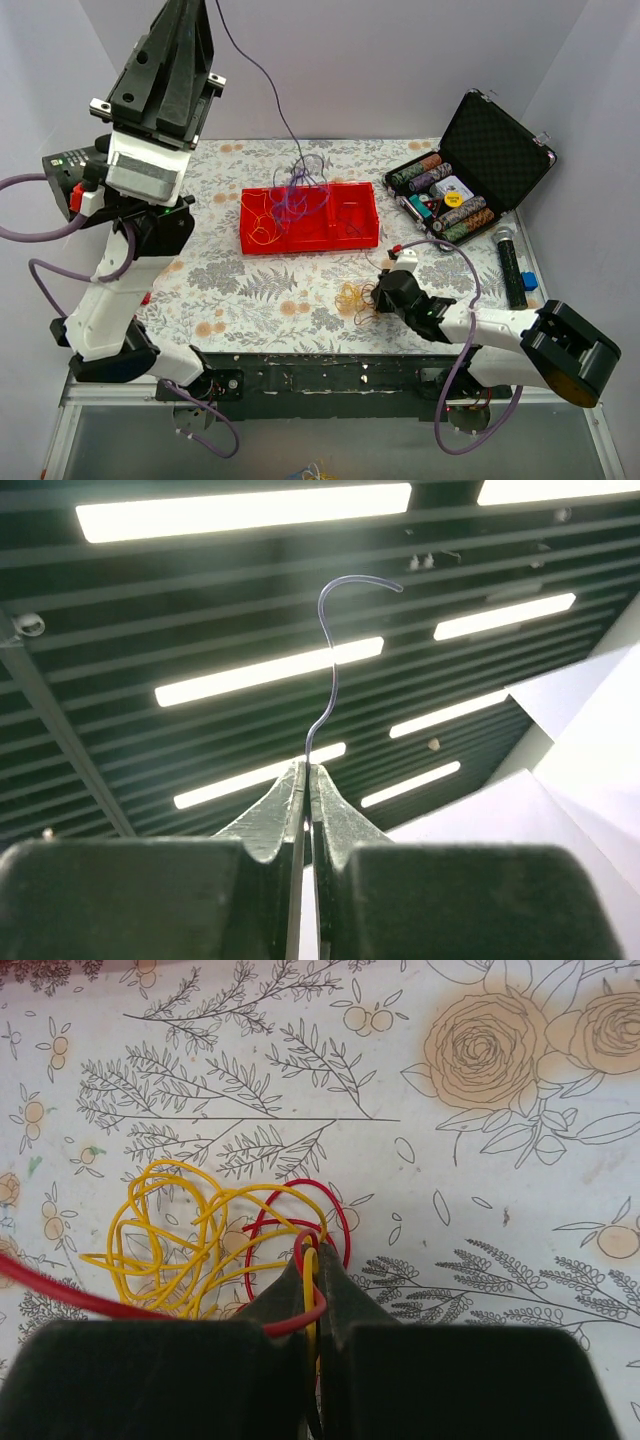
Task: Untangle the cables
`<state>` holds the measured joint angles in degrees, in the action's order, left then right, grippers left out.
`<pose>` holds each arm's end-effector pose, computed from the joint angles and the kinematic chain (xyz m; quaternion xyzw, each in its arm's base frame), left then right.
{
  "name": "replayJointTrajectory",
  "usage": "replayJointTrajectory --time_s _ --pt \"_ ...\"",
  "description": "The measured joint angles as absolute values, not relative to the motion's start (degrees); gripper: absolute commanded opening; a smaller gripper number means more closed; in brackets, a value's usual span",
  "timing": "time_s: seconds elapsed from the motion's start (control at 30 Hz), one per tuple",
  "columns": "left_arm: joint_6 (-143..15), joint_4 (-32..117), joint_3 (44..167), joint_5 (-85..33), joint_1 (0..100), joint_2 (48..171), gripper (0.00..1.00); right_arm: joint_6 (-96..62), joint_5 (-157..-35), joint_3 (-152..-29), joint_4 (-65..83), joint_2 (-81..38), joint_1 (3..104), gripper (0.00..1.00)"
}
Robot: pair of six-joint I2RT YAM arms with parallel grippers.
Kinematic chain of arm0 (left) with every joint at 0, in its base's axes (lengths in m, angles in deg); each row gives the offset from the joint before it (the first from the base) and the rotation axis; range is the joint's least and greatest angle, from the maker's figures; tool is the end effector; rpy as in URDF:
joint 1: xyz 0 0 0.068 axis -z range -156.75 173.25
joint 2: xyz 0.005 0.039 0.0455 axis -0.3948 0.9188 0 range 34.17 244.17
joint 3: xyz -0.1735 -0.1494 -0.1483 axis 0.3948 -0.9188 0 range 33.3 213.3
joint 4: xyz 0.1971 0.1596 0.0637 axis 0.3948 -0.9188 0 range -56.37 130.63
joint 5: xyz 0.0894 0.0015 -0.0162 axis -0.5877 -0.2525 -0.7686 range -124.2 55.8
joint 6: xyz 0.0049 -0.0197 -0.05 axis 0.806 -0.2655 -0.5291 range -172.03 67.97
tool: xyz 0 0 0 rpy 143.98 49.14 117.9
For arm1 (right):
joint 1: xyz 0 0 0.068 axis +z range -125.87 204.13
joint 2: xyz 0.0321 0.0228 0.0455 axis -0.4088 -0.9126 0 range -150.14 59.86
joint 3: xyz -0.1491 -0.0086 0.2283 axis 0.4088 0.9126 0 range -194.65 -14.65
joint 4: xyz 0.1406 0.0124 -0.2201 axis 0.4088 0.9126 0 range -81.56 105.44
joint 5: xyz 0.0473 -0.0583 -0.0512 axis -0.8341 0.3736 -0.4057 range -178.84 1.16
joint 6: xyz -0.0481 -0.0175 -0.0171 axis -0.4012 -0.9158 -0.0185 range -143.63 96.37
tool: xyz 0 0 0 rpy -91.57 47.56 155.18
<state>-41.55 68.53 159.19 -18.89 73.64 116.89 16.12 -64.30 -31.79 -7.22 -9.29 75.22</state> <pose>0.0944 -0.1288 0.6892 0.1959 0.0741 -0.3542 0.9114 0.1432 0.1540 0.1409 0.0093 0.8772 0.1810 0.4446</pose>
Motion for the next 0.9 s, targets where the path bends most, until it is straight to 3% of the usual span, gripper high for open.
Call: replayJointTrajectory --time_s 0.03,0.2,0.27,0.4,0.6,0.9 --pt "-41.57 68.47 157.27 -19.04 73.64 115.68 0.0 16.27 -63.89 -32.01 -6.63 -9.24 75.22 0.07" --pt "-44.41 63.11 147.58 -19.48 73.64 109.63 0.0 12.77 -63.19 -32.82 -1.71 -5.22 75.31 0.72" --pt "-45.51 61.49 141.16 -19.13 73.64 106.35 0.0 9.51 -63.82 -32.25 -1.75 0.05 75.31 0.84" --pt "-47.95 57.52 133.57 -18.3 73.64 103.62 0.0 1.89 -66.07 -33.17 -4.33 9.56 75.33 0.87" --pt "-51.78 53.01 128.94 -17.55 73.64 103.79 0.0 -7.67 -75.6 -34.98 -12.55 14.67 75.33 0.88" --pt "-55.63 51.29 128.72 -16.26 73.64 103.82 0.0 -15.1 -85.55 -37.39 -32.29 6.69 75.96 0.89"
